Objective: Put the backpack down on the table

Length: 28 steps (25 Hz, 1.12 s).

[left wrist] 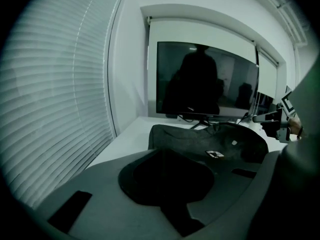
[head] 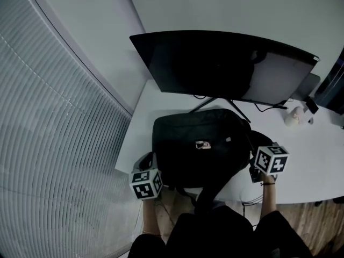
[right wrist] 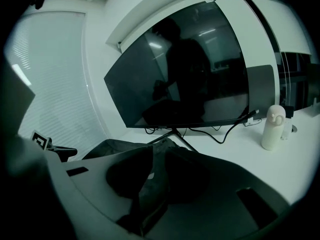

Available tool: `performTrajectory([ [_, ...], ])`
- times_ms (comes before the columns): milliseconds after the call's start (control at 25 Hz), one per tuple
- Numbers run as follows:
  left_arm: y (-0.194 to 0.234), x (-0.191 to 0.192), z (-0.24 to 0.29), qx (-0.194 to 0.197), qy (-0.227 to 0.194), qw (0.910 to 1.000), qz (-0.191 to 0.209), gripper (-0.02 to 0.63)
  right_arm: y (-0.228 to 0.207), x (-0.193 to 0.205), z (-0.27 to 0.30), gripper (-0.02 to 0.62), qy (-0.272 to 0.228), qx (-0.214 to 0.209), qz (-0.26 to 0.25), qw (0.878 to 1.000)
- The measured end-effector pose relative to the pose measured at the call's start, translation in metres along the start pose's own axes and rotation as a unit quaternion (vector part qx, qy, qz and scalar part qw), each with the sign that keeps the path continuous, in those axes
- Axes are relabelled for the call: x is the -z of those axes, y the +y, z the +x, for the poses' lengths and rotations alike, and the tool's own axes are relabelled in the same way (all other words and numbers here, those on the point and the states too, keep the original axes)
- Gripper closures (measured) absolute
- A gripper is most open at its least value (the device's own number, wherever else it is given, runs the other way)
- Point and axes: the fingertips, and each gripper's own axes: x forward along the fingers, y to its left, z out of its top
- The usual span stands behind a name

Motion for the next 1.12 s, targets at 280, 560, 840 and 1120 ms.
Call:
performTrajectory([
  [280, -0.018, -0.015, -0.019, 0.044, -0.040, 0.9982, 0.007, 0.589, 0.024, -0.018, -0.014, 0.561, -0.033, -0.050, -0.020, 0.998],
  [560, -0.027, -0.032, -0.042, 0.051, -0.094, 0.9942, 0.009, 0.589, 0.040, -0.040, -0.035, 0.569, -0.089, -0.095, -0.027, 0.991],
  [840, -0.030, -0.051, -0.064, 0.055, -0.142, 0.9881, 0.020, 0.589, 0.052, -0.054, -0.052, 0.581, -0.107, -0.100, -0.061, 0.987],
  [1120, -0.030, -0.058, -0.078, 0.048, -0.165, 0.9848, 0.021, 0.590, 0.052, -0.073, -0.067, 0.581, -0.139, -0.104, -0.073, 0.982],
])
